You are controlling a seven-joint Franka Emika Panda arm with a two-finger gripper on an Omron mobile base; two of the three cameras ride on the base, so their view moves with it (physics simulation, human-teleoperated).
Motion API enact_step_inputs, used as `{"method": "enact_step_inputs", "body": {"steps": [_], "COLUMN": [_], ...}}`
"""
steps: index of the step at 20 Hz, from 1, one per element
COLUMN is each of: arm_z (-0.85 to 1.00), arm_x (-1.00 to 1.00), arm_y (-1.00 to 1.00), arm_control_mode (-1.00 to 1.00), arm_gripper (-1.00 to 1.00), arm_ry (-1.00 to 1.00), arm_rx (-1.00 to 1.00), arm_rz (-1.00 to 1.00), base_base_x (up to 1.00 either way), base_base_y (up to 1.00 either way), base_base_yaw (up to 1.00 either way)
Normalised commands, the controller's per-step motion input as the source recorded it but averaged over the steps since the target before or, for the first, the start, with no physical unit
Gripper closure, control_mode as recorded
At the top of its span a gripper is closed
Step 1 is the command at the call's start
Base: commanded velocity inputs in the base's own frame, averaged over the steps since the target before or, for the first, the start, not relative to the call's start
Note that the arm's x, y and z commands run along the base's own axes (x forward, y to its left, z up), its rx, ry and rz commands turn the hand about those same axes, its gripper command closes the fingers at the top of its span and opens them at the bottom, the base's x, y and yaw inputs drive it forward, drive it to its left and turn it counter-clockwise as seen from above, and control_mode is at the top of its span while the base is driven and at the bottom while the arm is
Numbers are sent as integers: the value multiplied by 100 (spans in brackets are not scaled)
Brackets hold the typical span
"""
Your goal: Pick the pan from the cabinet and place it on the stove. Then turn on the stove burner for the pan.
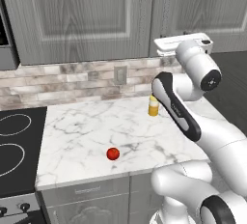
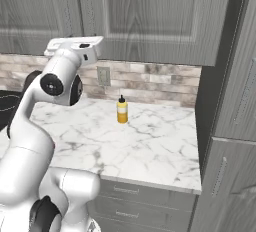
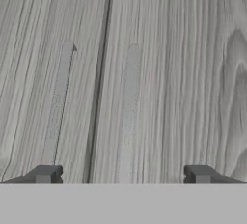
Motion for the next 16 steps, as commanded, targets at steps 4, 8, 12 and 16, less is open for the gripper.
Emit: {"method": "enact_step_inputs", "body": {"steps": [4,8,12,16], "arm_z": [4,0,0,0], "arm_x": [33,32,30,33], "arm_y": [0,0,0,0], "arm_control_mode": [-100,-100,-100,-100], "arm_gripper": [-100,-100,-100,-100], "arm_ry": [7,7,4,2], "arm_rx": [3,0,0,0], "arm_rz": [0,0,0,0], "base_base_x": [0,0,0,0], "base_base_y": [0,0,0,0], "base_base_yaw": [0,0,0,0]}}
